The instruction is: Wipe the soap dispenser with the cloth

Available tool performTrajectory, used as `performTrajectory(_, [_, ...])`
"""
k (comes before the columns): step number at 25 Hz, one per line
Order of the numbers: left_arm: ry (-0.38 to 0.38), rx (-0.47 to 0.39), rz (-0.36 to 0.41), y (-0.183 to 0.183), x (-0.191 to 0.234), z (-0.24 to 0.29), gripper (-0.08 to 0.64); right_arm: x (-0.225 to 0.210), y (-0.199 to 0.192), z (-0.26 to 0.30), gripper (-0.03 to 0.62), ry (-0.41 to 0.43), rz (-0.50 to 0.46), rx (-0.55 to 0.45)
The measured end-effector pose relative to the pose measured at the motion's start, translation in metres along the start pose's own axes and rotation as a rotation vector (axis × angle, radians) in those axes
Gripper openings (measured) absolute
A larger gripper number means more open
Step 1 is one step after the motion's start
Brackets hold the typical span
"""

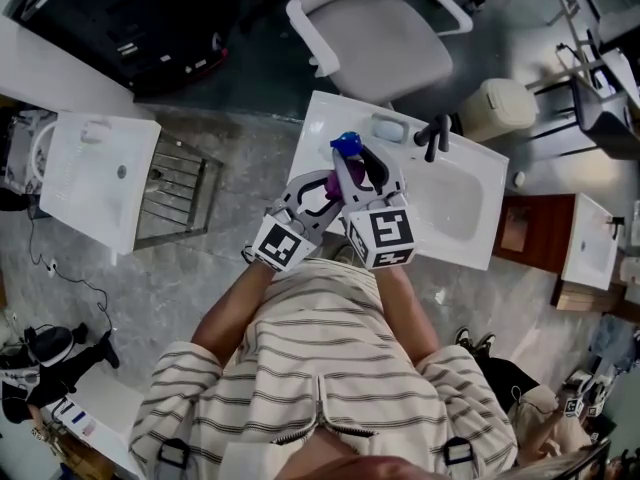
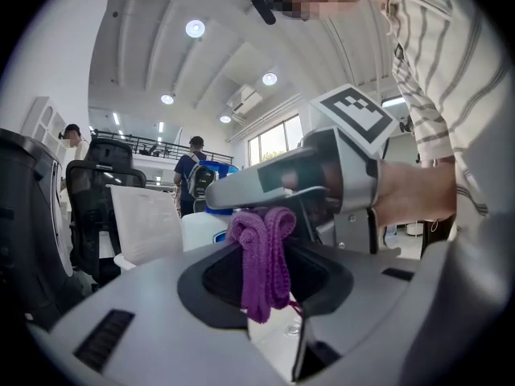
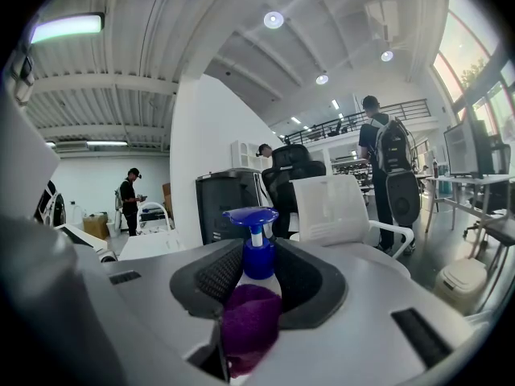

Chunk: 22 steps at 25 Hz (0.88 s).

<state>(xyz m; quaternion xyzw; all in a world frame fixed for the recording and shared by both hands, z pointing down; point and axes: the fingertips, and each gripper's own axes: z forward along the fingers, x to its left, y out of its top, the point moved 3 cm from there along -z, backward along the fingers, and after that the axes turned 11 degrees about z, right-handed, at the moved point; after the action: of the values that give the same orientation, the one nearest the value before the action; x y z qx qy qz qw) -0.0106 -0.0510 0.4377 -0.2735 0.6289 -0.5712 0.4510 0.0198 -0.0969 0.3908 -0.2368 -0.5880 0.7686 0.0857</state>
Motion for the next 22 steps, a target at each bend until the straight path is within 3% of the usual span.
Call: performTrajectory(22, [-0.067,0.085,-0.014,-0.029,-0.01,0.013,0.117,-0.012,0.01,-0.019,0.13,-0.022,0.052,-0.035])
